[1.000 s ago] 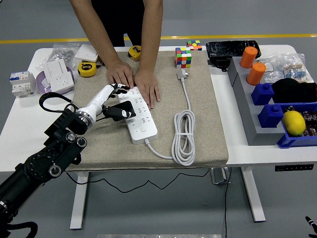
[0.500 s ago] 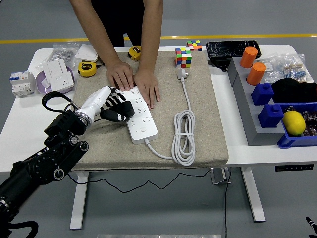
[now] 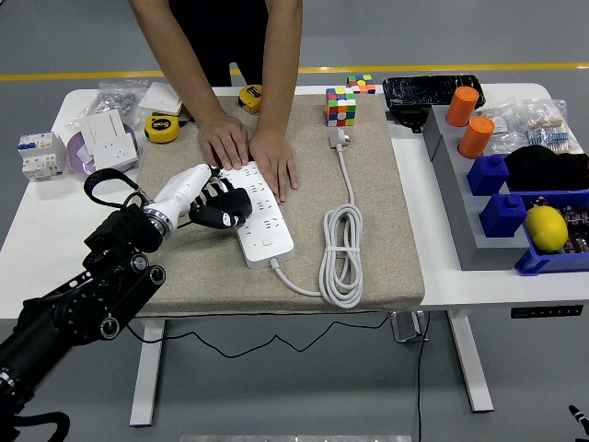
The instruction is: Pick up the plug,place it near the board,insert it into the board,press the button
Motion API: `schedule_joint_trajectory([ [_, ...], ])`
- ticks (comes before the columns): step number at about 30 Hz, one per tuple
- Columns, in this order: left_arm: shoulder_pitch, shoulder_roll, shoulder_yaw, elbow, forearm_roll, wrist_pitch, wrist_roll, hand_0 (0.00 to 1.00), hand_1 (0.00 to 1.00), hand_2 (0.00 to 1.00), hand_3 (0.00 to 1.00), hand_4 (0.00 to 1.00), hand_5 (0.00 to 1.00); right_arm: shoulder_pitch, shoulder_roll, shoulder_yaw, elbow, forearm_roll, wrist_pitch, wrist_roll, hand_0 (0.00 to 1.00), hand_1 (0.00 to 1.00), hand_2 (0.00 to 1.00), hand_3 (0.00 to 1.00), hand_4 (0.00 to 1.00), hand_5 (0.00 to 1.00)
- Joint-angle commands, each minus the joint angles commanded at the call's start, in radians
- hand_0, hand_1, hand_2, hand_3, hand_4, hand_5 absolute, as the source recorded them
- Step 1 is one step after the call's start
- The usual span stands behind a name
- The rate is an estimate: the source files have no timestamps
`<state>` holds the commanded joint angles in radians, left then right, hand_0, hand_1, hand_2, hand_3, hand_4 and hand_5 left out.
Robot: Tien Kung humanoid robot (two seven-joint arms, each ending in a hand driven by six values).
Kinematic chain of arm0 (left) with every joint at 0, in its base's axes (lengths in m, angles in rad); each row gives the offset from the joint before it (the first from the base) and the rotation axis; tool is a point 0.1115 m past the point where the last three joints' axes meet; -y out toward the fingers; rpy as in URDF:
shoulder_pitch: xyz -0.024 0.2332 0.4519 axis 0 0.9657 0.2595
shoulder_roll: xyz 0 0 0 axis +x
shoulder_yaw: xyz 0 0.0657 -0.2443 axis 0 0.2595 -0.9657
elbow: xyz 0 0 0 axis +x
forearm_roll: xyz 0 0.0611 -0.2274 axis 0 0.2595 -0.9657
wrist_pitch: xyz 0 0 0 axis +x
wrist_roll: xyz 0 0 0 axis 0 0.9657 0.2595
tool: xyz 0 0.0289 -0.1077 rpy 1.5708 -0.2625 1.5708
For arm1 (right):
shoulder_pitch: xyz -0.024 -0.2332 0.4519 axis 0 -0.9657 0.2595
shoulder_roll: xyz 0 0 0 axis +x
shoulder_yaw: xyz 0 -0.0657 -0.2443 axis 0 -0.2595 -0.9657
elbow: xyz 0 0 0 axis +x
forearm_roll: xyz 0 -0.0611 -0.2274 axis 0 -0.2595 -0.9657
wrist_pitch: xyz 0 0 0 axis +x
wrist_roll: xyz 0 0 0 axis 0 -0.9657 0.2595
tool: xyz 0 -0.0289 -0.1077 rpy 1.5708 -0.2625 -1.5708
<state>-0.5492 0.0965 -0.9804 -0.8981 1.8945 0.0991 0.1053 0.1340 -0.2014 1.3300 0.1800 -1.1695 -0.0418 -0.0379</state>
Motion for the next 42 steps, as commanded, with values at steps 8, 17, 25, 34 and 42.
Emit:
schedule_joint_trajectory([
  [8, 0.006, 0.006, -0.025, -0.018, -0.006, 0.001, -0.009, 0.301, 0.296, 0.327, 0.457, 0.785, 0.260, 0.001, 0.001, 0.004, 0.000, 0.000, 0.000, 0.000, 0.998, 0.791, 0.714, 0.725, 0.998, 0.900],
  [17, 0.019, 0.005, -0.061, -0.036, -0.011, 0.010, -0.029, 0.302, 0.299, 0.332, 0.459, 0.787, 0.273, 0.003, 0.001, 0.007, 0.000, 0.002, 0.000, 0.002, 0.998, 0.791, 0.714, 0.726, 0.998, 0.899],
  [25, 0.065, 0.002, -0.146, -0.091, -0.072, 0.045, -0.054, 0.305, 0.302, 0.335, 0.459, 0.786, 0.280, 0.002, 0.004, 0.012, 0.000, 0.002, -0.001, 0.002, 0.998, 0.791, 0.714, 0.725, 0.998, 0.898],
  [34, 0.132, 0.058, -0.263, -0.088, 0.002, 0.056, -0.043, 0.310, 0.335, 0.346, 0.463, 0.781, 0.299, -0.004, 0.007, 0.022, 0.000, 0.005, -0.002, 0.002, 0.998, 0.791, 0.715, 0.725, 0.998, 0.898],
  [42, 0.154, 0.067, -0.239, -0.042, 0.046, 0.017, -0.031, 0.387, 0.502, 0.504, 0.525, 0.776, 0.300, -0.003, 0.009, 0.015, 0.000, 0.012, -0.001, 0.005, 0.998, 0.791, 0.714, 0.724, 0.998, 0.898],
])
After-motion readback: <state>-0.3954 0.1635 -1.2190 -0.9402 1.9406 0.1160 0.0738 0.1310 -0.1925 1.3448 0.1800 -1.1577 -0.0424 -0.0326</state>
